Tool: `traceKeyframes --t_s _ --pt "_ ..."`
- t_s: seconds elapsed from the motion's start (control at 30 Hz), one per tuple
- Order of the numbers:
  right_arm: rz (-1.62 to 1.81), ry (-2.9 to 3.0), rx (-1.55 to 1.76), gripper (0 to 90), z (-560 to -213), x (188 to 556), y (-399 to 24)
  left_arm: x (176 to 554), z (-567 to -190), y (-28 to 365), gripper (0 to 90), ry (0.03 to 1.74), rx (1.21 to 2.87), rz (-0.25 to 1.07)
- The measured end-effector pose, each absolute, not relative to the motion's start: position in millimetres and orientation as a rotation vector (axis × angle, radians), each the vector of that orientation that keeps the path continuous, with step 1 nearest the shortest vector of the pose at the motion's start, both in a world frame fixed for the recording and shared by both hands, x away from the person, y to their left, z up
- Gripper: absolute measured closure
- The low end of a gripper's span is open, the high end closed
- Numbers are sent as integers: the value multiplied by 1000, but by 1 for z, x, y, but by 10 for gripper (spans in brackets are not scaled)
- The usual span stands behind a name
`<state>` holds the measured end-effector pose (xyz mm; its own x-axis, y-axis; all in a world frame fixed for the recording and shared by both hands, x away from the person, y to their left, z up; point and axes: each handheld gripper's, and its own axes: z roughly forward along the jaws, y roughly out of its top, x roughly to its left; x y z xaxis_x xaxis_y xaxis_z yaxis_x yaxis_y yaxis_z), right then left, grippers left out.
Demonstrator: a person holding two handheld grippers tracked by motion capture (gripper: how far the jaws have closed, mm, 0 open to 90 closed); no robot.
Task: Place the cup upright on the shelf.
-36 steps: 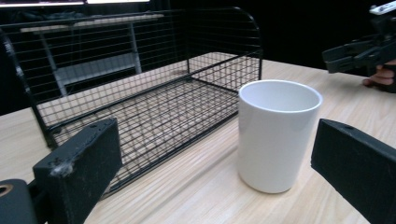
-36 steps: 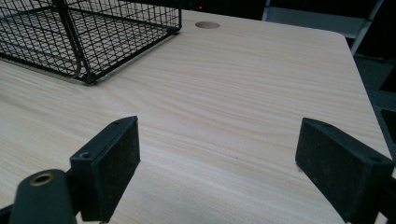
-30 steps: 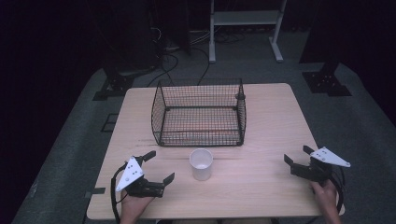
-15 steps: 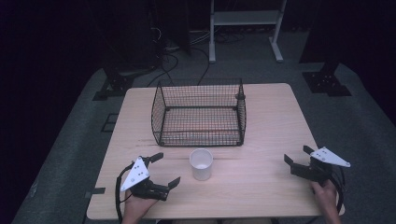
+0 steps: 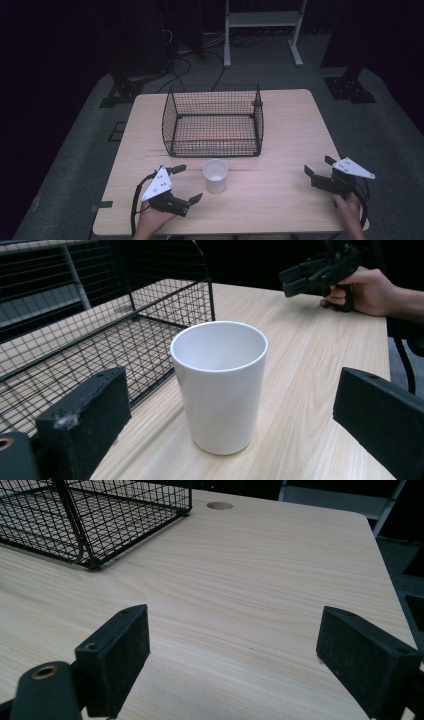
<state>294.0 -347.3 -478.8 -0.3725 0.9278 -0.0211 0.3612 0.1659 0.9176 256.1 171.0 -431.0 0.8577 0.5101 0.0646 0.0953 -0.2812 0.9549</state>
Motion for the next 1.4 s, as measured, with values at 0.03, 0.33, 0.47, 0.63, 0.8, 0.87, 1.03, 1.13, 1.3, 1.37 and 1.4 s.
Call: traceKeyframes --t_s 0.03,0.33,0.47,0.63,0.8,0.87,1.03,1.13,1.3,1.37,1.4 --pt "1185 1833 1219 130 -479 294 -347 257 -431 169 12 457 1835 429" --pt "1185 1834 1218 130 -479 294 -347 263 -433 159 12 439 1880 412" --pt "1185 1834 1218 131 -479 294 -347 266 -434 156 12 432 1896 402" --pt "1186 1834 1217 130 -479 294 -347 270 -436 150 12 434 1919 393" --pt "1186 1834 1217 131 -479 294 -347 275 -437 145 12 435 1949 386" --pt "1186 1834 1216 130 -479 294 -347 276 -437 144 12 438 1948 380" --pt "1187 1834 1216 131 -479 294 -347 281 -438 141 12 441 1964 366" --pt "1187 1834 1215 130 -479 294 -347 283 -438 139 12 439 1969 358" --pt "1186 1834 1214 130 -479 294 -347 287 -439 135 12 438 1981 340" --pt "1186 1834 1215 131 -479 294 -347 288 -439 133 12 437 1987 335" --pt "1187 1834 1214 131 -479 294 -347 289 -440 133 12 436 1991 334"
